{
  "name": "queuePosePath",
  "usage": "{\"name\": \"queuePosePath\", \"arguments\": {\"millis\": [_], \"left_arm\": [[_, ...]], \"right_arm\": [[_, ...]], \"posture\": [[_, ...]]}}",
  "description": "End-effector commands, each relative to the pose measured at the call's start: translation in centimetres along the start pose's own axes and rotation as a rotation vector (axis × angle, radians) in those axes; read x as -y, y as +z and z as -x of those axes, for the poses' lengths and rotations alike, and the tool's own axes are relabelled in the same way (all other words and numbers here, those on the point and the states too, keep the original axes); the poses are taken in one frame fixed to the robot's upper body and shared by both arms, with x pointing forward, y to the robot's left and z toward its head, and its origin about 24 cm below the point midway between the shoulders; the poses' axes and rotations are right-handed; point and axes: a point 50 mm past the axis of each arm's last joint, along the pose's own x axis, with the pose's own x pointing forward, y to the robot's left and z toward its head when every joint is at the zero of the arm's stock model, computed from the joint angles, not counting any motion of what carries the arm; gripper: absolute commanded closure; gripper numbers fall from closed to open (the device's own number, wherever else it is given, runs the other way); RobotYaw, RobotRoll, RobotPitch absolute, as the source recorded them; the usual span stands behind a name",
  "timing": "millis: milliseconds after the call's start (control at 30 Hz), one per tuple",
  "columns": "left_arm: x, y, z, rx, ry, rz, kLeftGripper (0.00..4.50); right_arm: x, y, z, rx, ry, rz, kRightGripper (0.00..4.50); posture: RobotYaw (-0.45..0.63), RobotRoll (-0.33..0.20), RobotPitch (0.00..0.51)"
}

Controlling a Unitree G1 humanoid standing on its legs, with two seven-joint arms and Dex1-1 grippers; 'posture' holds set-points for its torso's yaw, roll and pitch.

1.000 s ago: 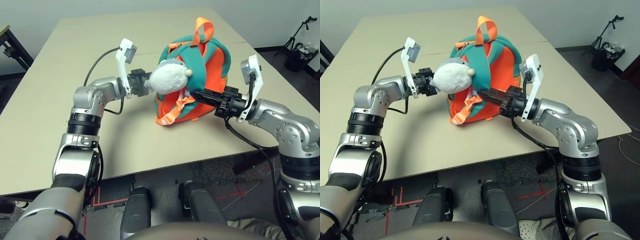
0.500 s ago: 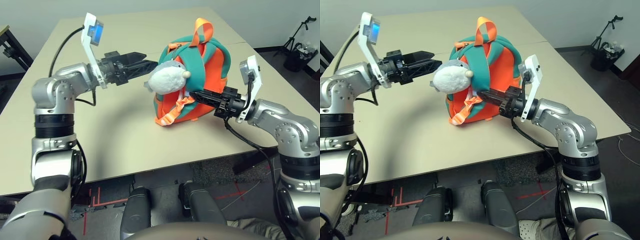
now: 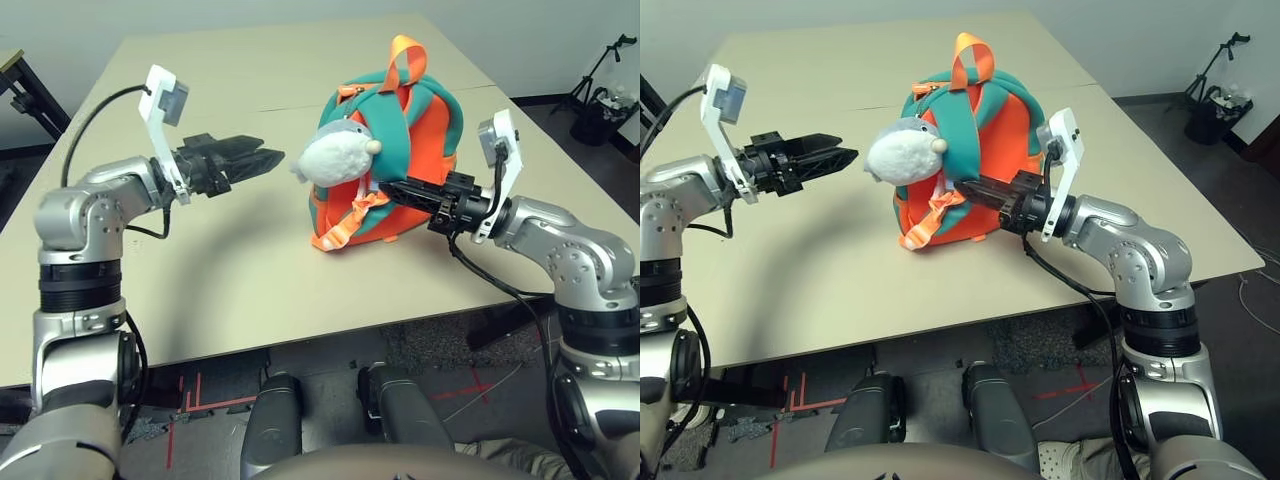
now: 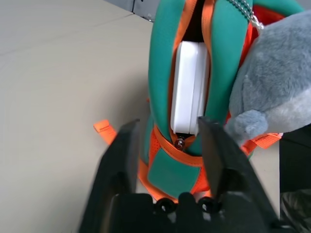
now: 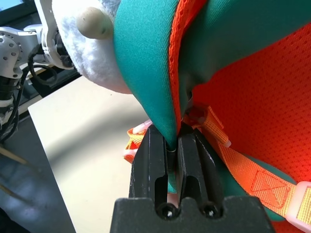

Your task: Put the pencil case into the backpack and zip it.

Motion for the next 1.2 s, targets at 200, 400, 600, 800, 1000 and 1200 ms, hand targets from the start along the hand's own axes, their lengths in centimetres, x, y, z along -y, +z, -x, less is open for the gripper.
{"name": "queuePosePath", "arguments": {"millis": [200, 400, 600, 800, 1000, 1200], "left_arm": [[0.8, -1.0, -2.6, -0.023, -0.027, -0.020, 4.47], [0.6, -1.7, -3.9, -0.038, -0.041, -0.016, 4.47], [0.0, -2.1, -5.0, -0.033, -0.047, -0.002, 4.47], [0.3, -2.2, -7.1, -0.004, -0.095, 0.026, 4.47], [1.1, -2.1, -8.4, 0.015, -0.153, 0.030, 4.47], [0.0, -0.2, -6.2, 0.065, -0.100, -0.015, 4.47]], "right_arm": [[-0.7, 0.5, -0.7, 0.018, 0.056, 0.028, 4.50], [-0.9, 0.7, -0.6, 0.032, 0.052, 0.029, 4.50], [-1.0, 0.8, -0.4, 0.035, 0.045, 0.029, 4.50], [-1.0, 0.8, -0.4, 0.038, 0.043, 0.028, 4.50], [-1.0, 0.8, -0.5, 0.042, 0.043, 0.027, 4.50], [-0.9, 0.6, -0.4, 0.039, 0.034, 0.026, 4.50]], "posture": [[-0.08, 0.000, 0.081], [-0.10, 0.000, 0.086], [-0.11, 0.000, 0.087], [-0.11, 0.000, 0.084], [-0.12, 0.000, 0.082], [-0.12, 0.000, 0.080]]}}
